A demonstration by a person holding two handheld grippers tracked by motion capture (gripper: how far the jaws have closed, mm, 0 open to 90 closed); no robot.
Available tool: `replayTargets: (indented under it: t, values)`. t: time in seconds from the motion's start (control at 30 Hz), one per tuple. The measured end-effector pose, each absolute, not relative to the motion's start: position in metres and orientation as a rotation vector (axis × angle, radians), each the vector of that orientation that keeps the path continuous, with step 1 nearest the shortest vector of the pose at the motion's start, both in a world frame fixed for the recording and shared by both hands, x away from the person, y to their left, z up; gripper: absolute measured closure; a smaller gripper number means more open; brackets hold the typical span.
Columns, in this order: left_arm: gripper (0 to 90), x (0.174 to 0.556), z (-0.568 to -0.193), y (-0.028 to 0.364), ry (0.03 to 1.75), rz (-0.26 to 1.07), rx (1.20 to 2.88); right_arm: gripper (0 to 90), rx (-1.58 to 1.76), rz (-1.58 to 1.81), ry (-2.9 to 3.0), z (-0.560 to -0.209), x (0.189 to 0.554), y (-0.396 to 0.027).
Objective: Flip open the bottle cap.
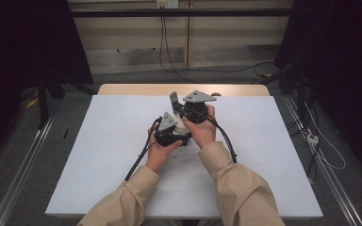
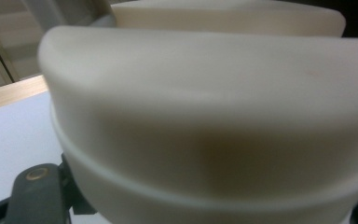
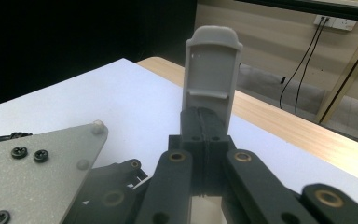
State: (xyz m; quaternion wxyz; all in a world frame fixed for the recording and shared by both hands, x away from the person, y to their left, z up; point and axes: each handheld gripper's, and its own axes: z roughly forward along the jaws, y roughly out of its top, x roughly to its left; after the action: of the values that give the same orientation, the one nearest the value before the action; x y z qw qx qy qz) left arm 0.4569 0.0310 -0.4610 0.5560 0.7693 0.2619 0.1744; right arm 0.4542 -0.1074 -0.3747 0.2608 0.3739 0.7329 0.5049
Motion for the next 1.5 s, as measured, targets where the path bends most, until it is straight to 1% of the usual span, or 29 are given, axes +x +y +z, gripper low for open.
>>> replayTargets:
  t: [0.47, 1.0, 1.5]
  values:
    - [18.6, 0.458, -0.461, 0.032, 0.622, 0.398, 1.814, 90.0, 1.016, 1.355, 2.0, -0.375, 0.457, -0.105]
    - [18.6, 0.457, -0.461, 0.031, 0.634, 0.429, 1.813, 90.0, 1.024, 1.345, 2.007, -0.376, 0.461, -0.103]
    - [18.6, 0.457, -0.461, 0.03, 0.63, 0.421, 1.819, 90.0, 1.045, 1.371, 2.011, -0.379, 0.467, -0.101]
